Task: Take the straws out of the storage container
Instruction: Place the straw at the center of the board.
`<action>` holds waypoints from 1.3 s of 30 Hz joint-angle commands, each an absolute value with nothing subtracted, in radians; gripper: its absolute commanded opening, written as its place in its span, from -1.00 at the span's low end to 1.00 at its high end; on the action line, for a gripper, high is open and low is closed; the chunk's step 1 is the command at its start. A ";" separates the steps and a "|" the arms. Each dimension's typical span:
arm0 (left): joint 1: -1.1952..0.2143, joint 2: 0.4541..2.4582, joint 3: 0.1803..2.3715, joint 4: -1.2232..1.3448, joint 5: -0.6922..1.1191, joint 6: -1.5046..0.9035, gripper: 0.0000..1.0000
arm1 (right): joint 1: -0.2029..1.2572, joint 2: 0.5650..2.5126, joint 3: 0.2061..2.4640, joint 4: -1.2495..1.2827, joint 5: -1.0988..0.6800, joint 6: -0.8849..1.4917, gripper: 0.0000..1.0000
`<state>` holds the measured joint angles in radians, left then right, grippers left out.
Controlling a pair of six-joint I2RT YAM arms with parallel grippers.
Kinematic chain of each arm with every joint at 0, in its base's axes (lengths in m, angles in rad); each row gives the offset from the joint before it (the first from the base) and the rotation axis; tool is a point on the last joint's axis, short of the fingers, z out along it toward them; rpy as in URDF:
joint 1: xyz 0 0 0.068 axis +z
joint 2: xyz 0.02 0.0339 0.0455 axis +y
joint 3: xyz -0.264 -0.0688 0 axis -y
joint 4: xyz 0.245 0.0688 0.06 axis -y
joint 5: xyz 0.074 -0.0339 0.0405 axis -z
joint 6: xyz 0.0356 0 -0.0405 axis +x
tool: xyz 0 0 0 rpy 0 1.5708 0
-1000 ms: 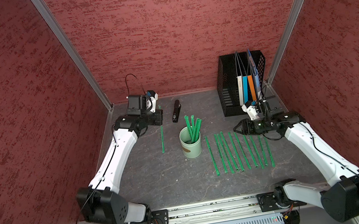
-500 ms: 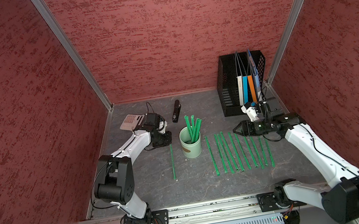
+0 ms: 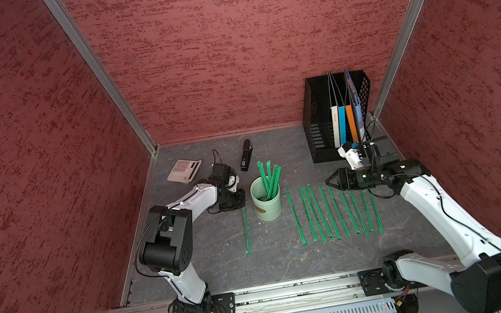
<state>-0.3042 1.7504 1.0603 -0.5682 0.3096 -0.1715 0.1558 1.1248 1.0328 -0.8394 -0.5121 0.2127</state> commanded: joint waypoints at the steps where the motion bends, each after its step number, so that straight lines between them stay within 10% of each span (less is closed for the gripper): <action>1: -0.307 1.770 1.054 -0.548 0.310 -0.175 -0.93 | 0.164 1.111 1.028 -0.832 -0.516 0.217 0.07; 39: -0.289 1.700 1.027 -0.536 0.367 -0.170 -0.20 | 0.174 1.098 1.011 -0.780 -0.636 0.209 0.15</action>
